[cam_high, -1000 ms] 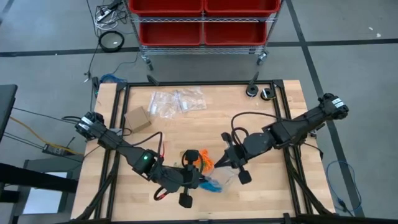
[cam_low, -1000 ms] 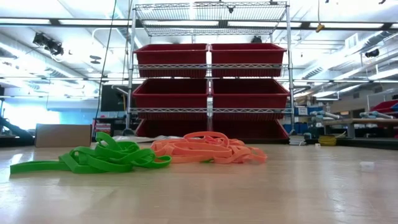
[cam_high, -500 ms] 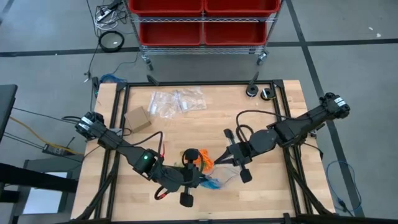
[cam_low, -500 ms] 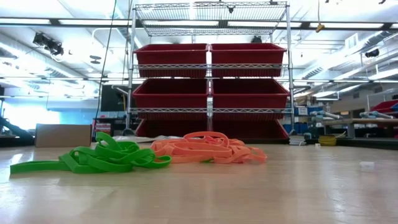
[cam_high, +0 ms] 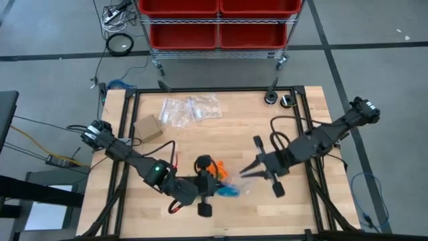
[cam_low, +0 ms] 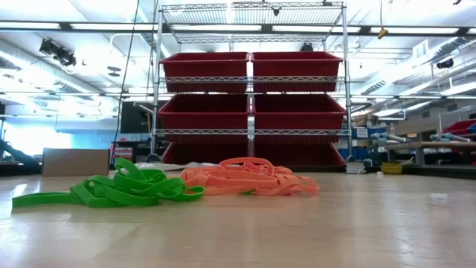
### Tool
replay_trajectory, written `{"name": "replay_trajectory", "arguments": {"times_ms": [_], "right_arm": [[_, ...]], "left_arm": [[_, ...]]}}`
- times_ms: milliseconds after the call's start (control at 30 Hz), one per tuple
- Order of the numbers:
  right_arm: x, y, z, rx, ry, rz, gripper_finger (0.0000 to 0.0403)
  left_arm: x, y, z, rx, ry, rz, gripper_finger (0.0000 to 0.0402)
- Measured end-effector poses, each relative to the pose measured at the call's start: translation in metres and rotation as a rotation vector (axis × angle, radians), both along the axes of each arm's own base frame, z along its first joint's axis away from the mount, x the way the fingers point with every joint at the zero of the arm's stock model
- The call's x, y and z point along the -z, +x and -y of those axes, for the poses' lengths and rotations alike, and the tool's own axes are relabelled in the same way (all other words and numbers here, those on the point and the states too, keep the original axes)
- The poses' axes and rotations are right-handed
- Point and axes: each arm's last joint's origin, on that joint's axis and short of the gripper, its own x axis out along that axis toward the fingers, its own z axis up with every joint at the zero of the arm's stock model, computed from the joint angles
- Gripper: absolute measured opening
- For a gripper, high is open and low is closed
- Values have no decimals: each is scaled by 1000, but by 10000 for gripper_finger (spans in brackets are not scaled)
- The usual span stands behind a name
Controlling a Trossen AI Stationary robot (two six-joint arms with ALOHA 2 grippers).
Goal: Sort rubber bands
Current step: Close the transparent zip bag
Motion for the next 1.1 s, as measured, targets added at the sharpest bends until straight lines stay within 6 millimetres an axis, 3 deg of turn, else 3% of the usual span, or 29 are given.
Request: {"name": "replay_trajectory", "arguments": {"times_ms": [367,500,800,1100], "right_arm": [[33,22,-24,32,-108,-94,40],[34,25,-24,72,-134,-83,49],[35,28,-16,144,-145,-90,125],[41,34,-6,188,-149,-138,108]], "left_arm": [[0,10,-20,-128,-97,17,0],[2,10,-22,-128,-92,0,0],[5,9,-23,-140,-100,-24,0],[5,9,-23,-141,-105,-25,0]]}}
